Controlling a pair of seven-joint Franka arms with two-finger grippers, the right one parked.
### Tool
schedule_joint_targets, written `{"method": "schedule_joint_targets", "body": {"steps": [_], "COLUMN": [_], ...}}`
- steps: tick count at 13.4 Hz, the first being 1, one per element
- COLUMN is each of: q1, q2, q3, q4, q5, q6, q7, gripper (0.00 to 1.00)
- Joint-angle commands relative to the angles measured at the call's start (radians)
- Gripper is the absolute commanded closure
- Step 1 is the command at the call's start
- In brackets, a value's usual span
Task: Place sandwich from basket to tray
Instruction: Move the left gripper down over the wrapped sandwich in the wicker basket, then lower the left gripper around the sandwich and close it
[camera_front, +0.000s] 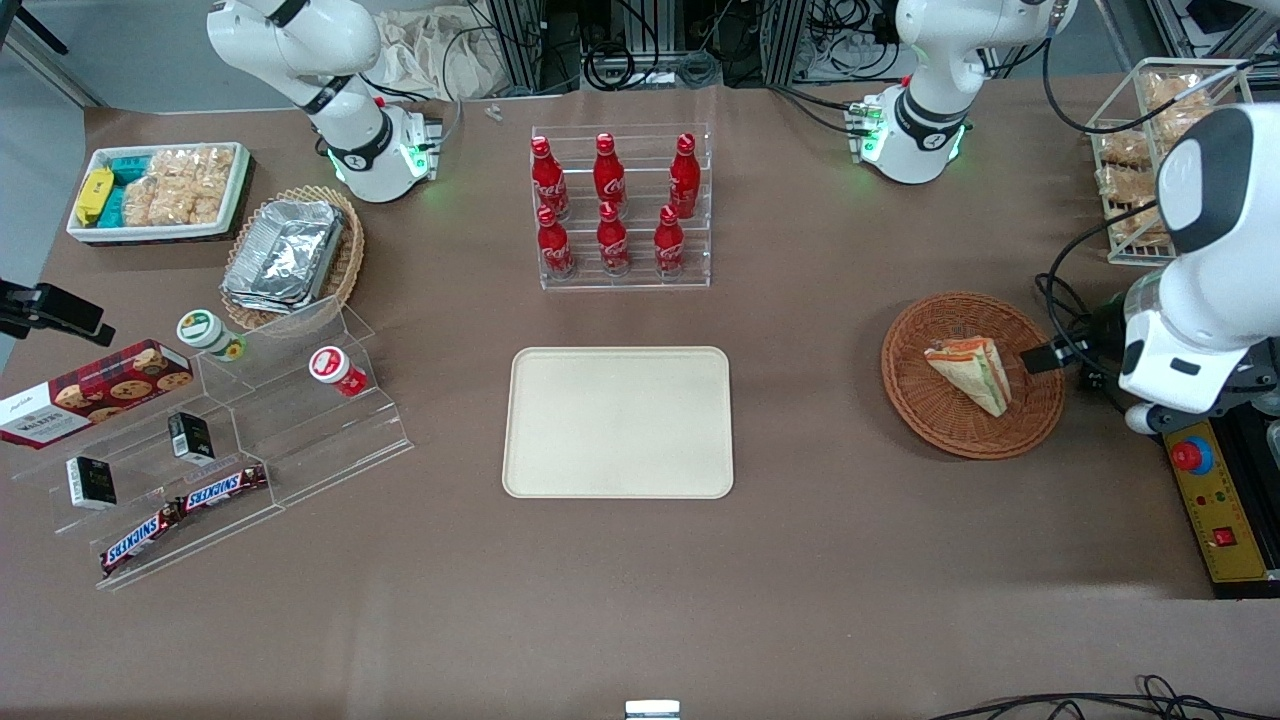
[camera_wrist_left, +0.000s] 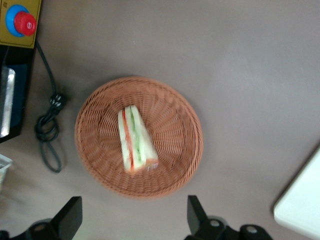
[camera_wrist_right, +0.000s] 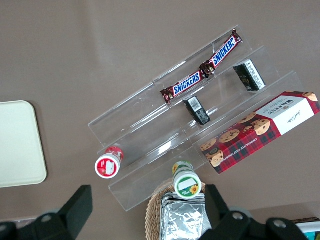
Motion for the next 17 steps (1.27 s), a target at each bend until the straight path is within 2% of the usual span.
{"method": "schedule_joint_targets", "body": {"steps": [1, 7, 10, 17], "q1": [0.029, 0.061, 0.061, 0.061], "q2": [-0.062, -0.126, -0.102, -0.032], "q3": [-0.009, -0.008, -0.009, -0.009], "q4": [-0.197, -0.518, -0.529, -0.57], "q5": [-0.01, -0.008, -0.001, -0.001], "q6": [0.162, 0.47, 0.477, 0.559], "q7": [-0.129, -0.195, -0.297, -0.312], "gripper": [0.02, 0.01, 0.01, 0.01]}}
